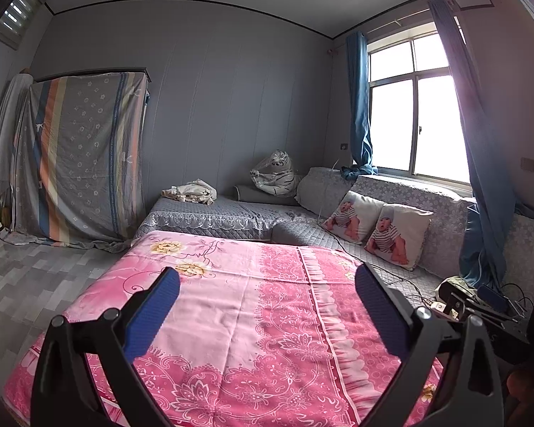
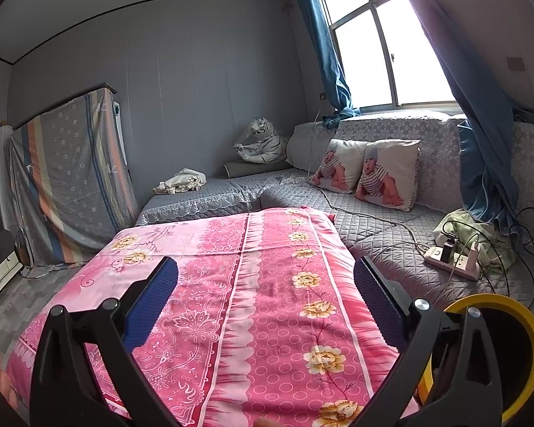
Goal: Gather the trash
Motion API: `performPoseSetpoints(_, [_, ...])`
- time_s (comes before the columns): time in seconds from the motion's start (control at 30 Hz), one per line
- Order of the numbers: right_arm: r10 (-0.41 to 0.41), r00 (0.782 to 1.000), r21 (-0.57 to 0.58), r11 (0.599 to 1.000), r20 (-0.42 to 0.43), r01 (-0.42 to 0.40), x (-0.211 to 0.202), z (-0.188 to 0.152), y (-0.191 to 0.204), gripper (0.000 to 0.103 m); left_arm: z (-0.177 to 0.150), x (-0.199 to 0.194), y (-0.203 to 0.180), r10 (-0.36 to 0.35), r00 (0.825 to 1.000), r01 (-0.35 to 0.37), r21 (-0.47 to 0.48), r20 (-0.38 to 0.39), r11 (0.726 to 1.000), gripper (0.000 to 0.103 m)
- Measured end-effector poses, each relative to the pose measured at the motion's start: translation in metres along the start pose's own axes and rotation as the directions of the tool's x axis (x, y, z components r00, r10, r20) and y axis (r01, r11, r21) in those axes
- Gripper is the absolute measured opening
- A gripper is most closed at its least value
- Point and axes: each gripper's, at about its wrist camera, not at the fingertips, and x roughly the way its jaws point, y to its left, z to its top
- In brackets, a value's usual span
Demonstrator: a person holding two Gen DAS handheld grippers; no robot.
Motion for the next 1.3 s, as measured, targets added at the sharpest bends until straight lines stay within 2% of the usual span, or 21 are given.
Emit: performPoseSetpoints(1.3, [0.002,1.0,0.007,1.0,-0.023,-0.002,0.0047,-0.0042,-0.0035,0.094,-0.0019,0.0041,-0.0025,-0.023,1.0,0.023,0.0,-0.015,1.0,0.095])
